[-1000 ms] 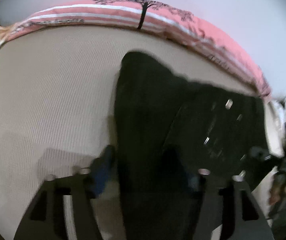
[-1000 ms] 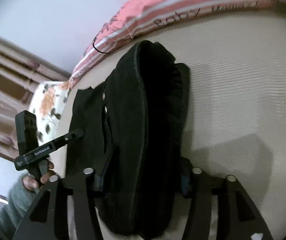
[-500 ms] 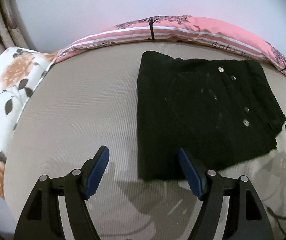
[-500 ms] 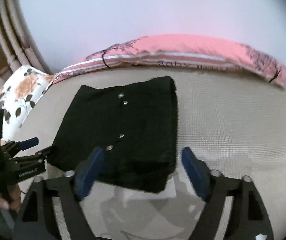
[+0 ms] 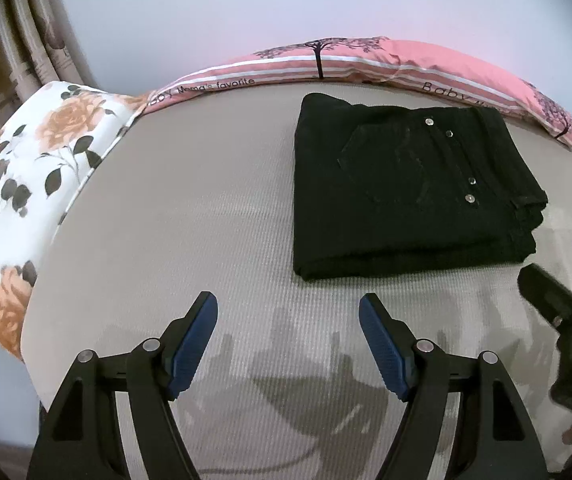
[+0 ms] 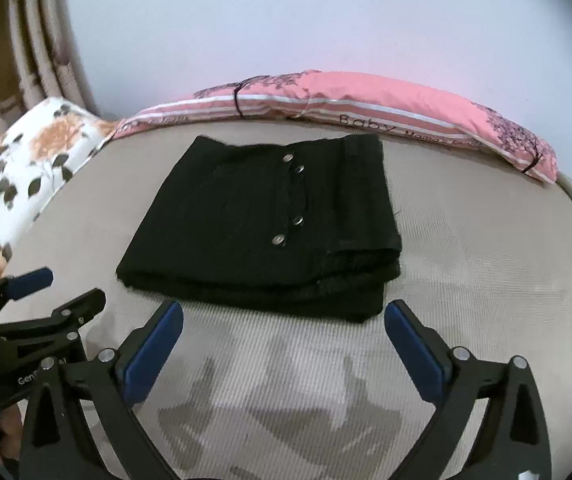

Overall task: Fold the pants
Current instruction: 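Open both grippers and withdraw them from the folded pants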

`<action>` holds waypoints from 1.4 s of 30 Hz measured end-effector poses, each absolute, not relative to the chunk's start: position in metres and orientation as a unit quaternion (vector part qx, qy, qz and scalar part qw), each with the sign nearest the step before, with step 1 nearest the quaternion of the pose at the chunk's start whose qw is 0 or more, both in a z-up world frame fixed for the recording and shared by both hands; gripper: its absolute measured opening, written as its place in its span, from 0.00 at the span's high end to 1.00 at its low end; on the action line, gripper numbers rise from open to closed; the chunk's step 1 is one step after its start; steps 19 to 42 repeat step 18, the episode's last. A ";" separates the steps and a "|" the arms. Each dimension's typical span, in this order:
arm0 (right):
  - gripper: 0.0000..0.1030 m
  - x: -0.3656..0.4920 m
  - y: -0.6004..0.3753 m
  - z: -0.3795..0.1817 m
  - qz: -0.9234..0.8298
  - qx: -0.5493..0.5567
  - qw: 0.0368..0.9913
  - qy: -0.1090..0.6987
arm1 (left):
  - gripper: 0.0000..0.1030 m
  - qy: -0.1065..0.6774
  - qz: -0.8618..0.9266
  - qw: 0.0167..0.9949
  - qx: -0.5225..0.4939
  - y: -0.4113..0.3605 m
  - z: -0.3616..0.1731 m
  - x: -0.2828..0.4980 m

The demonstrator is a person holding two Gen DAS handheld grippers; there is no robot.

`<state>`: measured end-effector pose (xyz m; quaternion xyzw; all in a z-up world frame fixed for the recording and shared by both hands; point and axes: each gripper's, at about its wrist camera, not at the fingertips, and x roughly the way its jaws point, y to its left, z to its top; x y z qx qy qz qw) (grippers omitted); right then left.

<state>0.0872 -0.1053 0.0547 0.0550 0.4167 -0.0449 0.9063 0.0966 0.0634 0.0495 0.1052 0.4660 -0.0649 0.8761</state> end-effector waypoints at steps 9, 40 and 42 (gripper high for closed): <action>0.03 0.082 -0.100 0.048 -0.027 0.070 0.896 0.438 | 0.29 0.455 -0.065 0.880 0.122 0.057 0.050 0.090; 0.03 0.082 -0.106 0.042 -0.022 0.088 0.889 0.449 | 0.28 0.466 -0.083 0.873 0.114 0.054 0.049 0.093; 0.03 0.082 -0.106 0.042 -0.022 0.088 0.889 0.449 | 0.28 0.466 -0.083 0.873 0.114 0.054 0.049 0.093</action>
